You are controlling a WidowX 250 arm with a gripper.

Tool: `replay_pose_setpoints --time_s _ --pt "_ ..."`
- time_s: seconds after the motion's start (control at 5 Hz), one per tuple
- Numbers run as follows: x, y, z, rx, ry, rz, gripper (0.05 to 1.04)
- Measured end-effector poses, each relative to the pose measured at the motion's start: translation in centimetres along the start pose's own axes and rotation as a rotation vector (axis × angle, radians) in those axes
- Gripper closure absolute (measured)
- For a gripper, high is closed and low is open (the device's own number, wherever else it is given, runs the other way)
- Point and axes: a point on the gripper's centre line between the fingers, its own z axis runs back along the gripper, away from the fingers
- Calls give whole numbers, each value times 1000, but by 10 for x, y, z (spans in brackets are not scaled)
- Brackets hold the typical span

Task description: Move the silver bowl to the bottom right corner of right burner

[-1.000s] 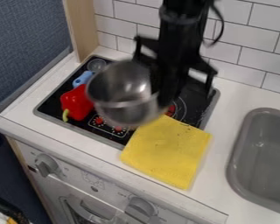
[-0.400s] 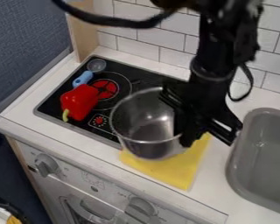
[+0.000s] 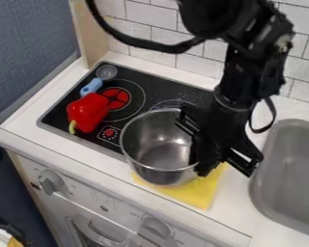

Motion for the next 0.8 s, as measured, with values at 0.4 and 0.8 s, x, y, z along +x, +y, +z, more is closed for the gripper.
replay_pose_setpoints --time_s 0.4,0.8 --pt "-2 -5 7 -53 -2 -8 524" --pt "6 24 45 -153 -97 151 73"
